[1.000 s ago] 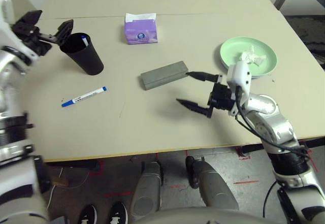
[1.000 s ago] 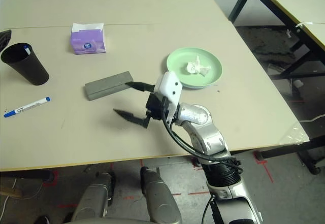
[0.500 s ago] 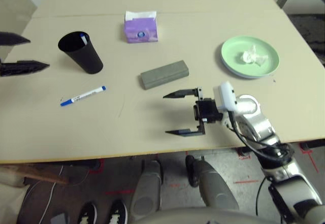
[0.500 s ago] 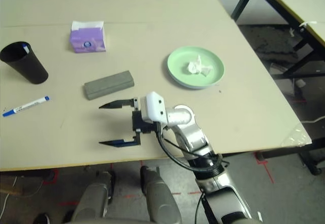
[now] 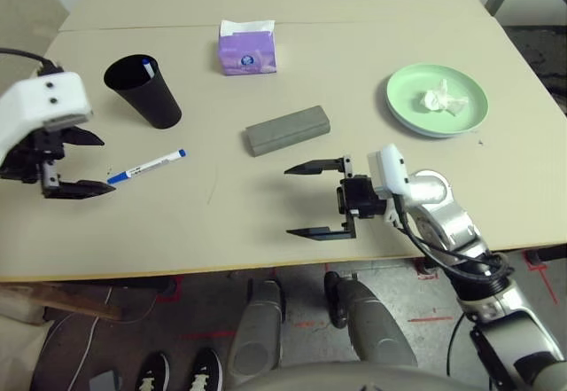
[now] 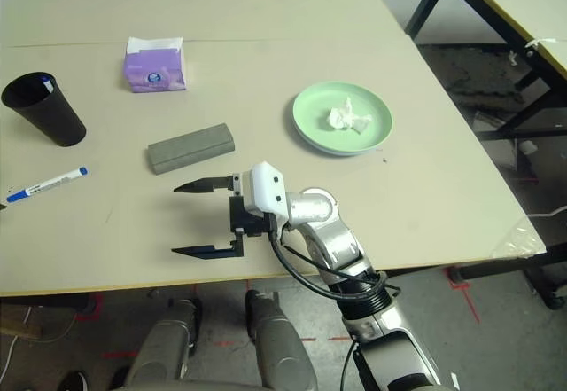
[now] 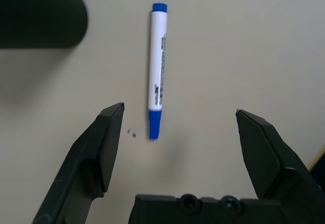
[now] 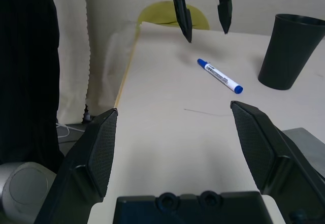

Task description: Organize and tidy the items on the table.

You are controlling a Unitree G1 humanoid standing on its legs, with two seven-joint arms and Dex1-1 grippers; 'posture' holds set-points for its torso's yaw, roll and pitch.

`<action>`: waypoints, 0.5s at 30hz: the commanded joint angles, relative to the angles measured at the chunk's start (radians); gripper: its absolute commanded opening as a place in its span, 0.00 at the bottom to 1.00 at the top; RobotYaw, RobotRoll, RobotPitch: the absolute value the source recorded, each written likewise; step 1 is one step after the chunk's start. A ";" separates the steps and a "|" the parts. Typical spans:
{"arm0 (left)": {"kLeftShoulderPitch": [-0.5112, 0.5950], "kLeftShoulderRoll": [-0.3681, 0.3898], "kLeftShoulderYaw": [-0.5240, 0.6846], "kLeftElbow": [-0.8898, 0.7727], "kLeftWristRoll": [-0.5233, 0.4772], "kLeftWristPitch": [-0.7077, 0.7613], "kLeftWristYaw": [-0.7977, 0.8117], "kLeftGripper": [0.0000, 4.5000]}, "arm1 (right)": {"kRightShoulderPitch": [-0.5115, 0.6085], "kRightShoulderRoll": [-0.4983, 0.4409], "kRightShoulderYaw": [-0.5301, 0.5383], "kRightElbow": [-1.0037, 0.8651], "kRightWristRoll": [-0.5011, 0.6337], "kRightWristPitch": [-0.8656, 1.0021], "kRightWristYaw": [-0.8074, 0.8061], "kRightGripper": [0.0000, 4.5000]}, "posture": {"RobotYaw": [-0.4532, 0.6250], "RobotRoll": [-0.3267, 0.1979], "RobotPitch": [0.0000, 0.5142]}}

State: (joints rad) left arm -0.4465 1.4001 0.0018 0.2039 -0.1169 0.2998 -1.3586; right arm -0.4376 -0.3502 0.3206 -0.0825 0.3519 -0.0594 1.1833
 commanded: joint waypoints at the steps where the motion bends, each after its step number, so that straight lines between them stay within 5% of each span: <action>1: -0.062 -0.041 -0.067 0.079 0.071 -0.053 -0.006 1.00 | 0.003 -0.011 -0.005 -0.031 -0.005 0.016 -0.010 1.00 | 0.41 0.62 0.49; 15: -0.218 -0.185 -0.144 0.280 0.197 -0.113 0.010 1.00 | -0.018 -0.017 -0.002 -0.031 0.000 0.031 -0.014 1.00 | 0.42 0.62 0.50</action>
State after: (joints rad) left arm -0.6624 1.2262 -0.1293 0.4681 0.0613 0.1950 -1.3470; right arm -0.4588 -0.3681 0.3190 -0.1068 0.3524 -0.0332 1.1672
